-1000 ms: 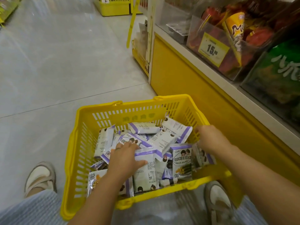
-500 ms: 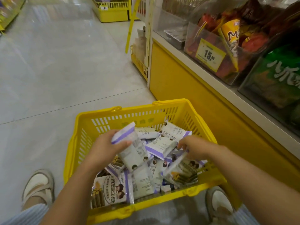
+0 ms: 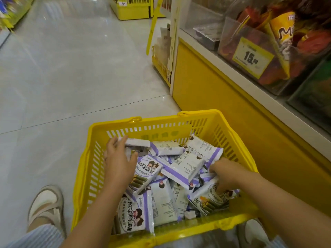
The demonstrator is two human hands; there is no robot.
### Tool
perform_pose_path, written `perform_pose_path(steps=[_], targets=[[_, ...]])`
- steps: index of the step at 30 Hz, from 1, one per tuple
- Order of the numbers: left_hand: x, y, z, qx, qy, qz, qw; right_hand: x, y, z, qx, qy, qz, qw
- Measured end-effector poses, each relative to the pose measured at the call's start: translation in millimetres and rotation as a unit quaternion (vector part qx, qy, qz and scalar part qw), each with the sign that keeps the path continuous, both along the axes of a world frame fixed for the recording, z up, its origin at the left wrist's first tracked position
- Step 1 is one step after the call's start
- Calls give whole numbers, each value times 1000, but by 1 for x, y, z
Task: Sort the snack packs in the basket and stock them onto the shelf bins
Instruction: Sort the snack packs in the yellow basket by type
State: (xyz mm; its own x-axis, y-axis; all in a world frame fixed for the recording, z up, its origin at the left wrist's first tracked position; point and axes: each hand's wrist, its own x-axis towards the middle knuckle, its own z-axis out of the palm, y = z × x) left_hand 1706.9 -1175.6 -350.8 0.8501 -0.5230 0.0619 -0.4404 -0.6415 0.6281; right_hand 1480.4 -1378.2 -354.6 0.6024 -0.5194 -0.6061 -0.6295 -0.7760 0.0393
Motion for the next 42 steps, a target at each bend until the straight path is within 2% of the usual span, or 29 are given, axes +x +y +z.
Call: perform_pose_path(steps=[3, 6, 9, 12, 14, 16, 19, 23, 25, 27, 28, 30, 32, 33, 35, 38, 40, 42], targets=[[-7, -6, 2, 15, 24, -124, 992, 1, 3, 3, 26, 13, 1, 1000], [-9, -1, 2, 155, 90, -252, 951, 3, 4, 22, 54, 27, -1, 998], [-3, 13, -5, 258, 129, -281, 916, 10, 0, 66, 58, 36, 17, 998], [0, 22, -10, 242, 165, -255, 922, 21, -8, 123, 23, -10, 43, 999], [-3, 24, -9, 231, 156, -254, 926, 29, -13, 150, 25, -92, 34, 995], [-3, 23, -6, 226, 137, -253, 931, 40, -16, 156, 66, -201, 7, 977], [4, 24, 4, 226, 119, -245, 935, 56, -14, 125, 100, -320, -55, 940], [15, 23, 23, 215, 123, -264, 932, 51, -17, 66, -21, -344, -85, 935], [18, 17, 34, 189, 120, -278, 934, 43, -21, 52, -34, -363, -95, 926], [18, 6, 47, 153, 96, -288, 940, 39, -22, 45, -24, -378, -86, 921], [17, -2, 50, 139, 57, -291, 945, 39, -21, 45, -8, -378, -81, 922], [14, -21, 49, 135, -79, -279, 947, 39, -15, 47, 42, -351, -66, 933], [11, -36, 39, 162, -213, -252, 930, 40, -5, 47, 94, -294, -38, 950], [10, -40, 31, 185, -247, -245, 919, 39, 2, 43, 108, -267, -23, 957], [11, -39, 11, 239, -261, -247, 902, 37, 16, 29, 113, -227, 3, 967], [13, -25, -8, 270, -218, -237, 908, 31, 30, 6, 60, -194, 61, 977], [13, -15, -8, 250, -213, -249, 911, 32, 31, -4, 12, -197, 85, 977], [13, -6, -5, 189, -213, -272, 919, 37, 28, -9, -36, -208, 83, 974]])
